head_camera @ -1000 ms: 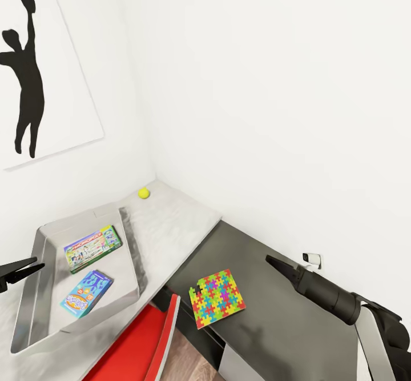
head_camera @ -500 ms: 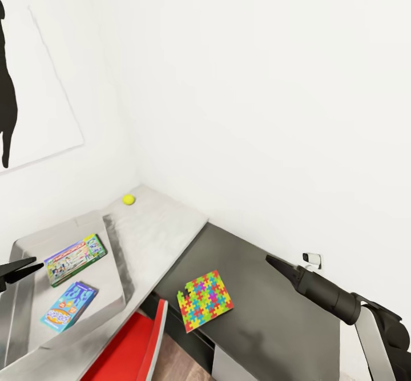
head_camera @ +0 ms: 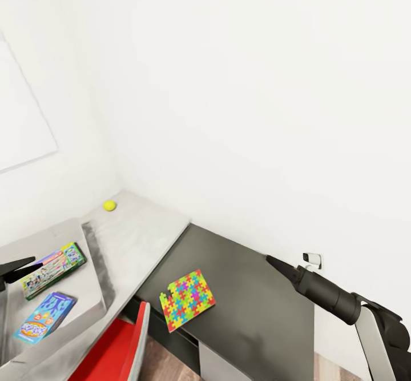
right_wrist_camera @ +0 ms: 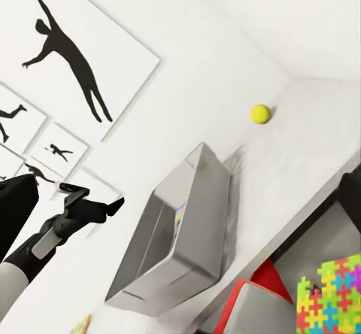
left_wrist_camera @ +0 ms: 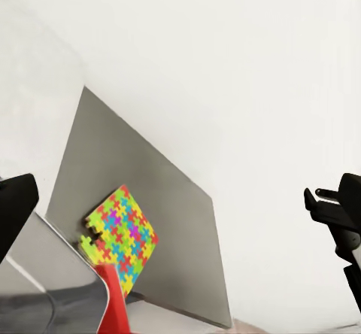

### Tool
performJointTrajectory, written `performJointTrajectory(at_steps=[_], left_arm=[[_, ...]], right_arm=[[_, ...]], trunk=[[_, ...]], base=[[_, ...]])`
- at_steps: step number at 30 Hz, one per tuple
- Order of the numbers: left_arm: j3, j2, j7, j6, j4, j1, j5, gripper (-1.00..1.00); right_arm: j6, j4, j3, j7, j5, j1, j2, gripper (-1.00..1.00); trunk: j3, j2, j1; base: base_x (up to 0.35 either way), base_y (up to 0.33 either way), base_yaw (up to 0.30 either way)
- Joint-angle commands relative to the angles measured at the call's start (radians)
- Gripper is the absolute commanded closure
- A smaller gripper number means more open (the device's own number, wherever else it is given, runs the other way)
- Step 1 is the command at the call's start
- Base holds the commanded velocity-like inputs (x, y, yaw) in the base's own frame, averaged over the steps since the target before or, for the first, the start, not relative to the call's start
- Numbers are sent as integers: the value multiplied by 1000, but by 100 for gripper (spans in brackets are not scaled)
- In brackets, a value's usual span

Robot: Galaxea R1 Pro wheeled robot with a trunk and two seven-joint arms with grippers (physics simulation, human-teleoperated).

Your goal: Put all the toys in the child's room - the three board games (two on the bed and one on the table), the two jigsaw puzzles on the table, and the tennis ball on the table - inside the toy box on the table in the child's room.

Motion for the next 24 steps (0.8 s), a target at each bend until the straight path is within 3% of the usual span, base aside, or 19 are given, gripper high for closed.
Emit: performJointTrajectory(at_steps=[1, 24], left_arm=[[0, 0, -4, 11, 0, 0, -1, -100], [0, 0, -4, 11, 0, 0, -1, -100]], right_arm=[[5, 0, -1, 1, -2, -1, 0, -100], [7, 1, -2, 1, -2, -1, -2, -100]], trunk=[[-1, -2, 1], [29, -2, 1]], base=[[-5, -13, -189], [-1, -2, -200]])
